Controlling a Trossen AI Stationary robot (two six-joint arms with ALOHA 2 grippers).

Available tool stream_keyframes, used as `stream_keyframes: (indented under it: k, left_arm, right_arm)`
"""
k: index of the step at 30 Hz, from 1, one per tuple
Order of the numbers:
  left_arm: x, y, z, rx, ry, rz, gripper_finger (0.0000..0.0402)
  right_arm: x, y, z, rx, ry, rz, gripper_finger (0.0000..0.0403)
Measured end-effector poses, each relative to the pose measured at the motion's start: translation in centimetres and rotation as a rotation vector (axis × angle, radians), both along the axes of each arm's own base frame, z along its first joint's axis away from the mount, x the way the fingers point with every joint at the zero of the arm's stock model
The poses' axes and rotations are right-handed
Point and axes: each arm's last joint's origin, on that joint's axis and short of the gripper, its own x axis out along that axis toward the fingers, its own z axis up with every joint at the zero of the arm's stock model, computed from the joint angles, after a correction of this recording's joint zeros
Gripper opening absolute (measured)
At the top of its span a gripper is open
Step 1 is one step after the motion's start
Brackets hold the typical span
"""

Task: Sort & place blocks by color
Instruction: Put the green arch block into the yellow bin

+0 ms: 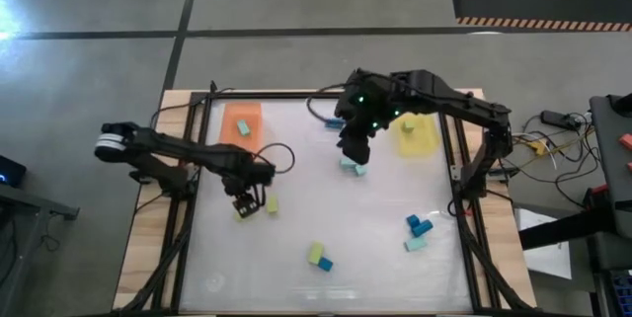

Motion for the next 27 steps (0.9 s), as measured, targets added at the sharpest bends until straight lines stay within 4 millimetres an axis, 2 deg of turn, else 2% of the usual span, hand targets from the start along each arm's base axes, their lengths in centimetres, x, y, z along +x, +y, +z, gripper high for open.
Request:
stream_keyframes:
  k: [11,27]
  left_arm:
    - [0.0,-2.3,-2.1,-0.010,-0.021,-0.028,0.0196]
    - [-0.9,-3.2,-5.4,-0.019,-0.057,-0.043,0.0196]
  right_arm:
    - [1.3,1.3,-1.3,0.004,0.051,-0.026,0.0128]
    - [1.7,1.4,-1.7,0.031,0.066,-0.059,0.0127]
